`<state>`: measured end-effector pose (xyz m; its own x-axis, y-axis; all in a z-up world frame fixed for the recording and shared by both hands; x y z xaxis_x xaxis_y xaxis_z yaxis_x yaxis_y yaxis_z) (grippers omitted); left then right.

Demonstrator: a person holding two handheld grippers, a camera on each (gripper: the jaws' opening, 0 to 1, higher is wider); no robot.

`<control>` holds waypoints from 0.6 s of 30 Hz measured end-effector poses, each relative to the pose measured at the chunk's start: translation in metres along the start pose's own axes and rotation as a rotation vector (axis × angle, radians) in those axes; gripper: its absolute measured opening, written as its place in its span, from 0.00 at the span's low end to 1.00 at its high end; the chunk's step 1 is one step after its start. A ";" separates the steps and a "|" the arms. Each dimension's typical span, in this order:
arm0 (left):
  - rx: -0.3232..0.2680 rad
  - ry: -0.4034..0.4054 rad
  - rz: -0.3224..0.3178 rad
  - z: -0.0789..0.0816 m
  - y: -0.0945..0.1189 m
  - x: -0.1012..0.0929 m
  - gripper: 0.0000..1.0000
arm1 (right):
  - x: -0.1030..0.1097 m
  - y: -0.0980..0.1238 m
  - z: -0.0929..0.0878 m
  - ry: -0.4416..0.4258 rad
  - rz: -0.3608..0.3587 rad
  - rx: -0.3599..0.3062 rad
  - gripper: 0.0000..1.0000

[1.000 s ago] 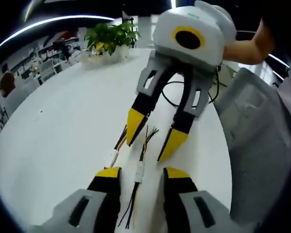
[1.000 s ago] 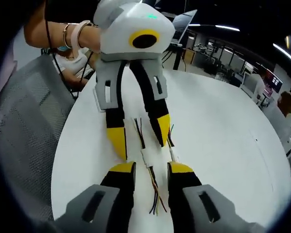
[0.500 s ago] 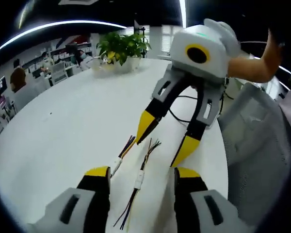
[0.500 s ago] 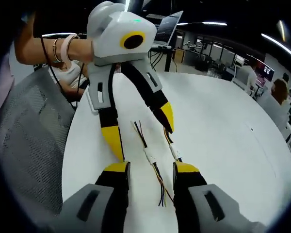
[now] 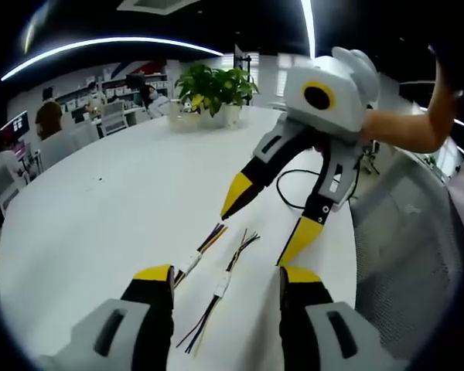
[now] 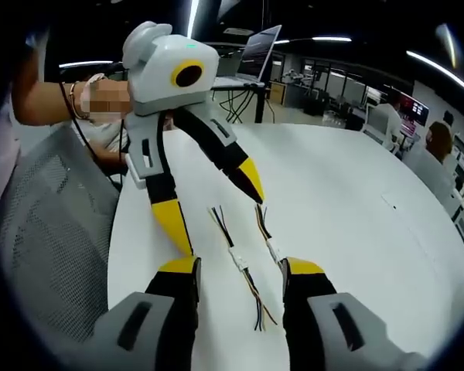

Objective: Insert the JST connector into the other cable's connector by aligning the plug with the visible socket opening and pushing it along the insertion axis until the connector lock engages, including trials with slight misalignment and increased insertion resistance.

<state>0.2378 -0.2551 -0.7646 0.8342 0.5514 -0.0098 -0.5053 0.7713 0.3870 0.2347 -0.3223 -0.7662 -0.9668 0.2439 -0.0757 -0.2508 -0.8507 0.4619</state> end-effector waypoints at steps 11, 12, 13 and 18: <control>-0.026 0.018 0.036 0.012 0.009 -0.003 0.52 | 0.000 0.007 0.003 -0.026 -0.030 0.005 0.53; -0.026 0.004 0.039 0.014 0.010 -0.003 0.52 | 0.001 0.008 0.003 -0.033 -0.036 0.006 0.53; -0.026 0.001 0.040 0.014 0.011 -0.004 0.52 | 0.001 0.009 0.003 -0.037 -0.040 0.007 0.53; -0.060 0.057 0.062 0.022 0.018 -0.005 0.48 | 0.002 0.018 0.004 -0.053 -0.079 0.021 0.56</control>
<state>0.2296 -0.2516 -0.7372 0.7877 0.6148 -0.0405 -0.5695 0.7516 0.3329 0.2284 -0.3348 -0.7542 -0.9400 0.3346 -0.0661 -0.3246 -0.8182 0.4745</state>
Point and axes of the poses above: the point that each gripper's makers call its tool centre point, and the gripper's own axes: y roughly backward along the fingers, x roughly to its left, z roughly out of its top, the point moved 3 cm from there along y, roughly backward along the fingers, and after that the axes turned 12 degrees about -x, right-handed, at the moved point
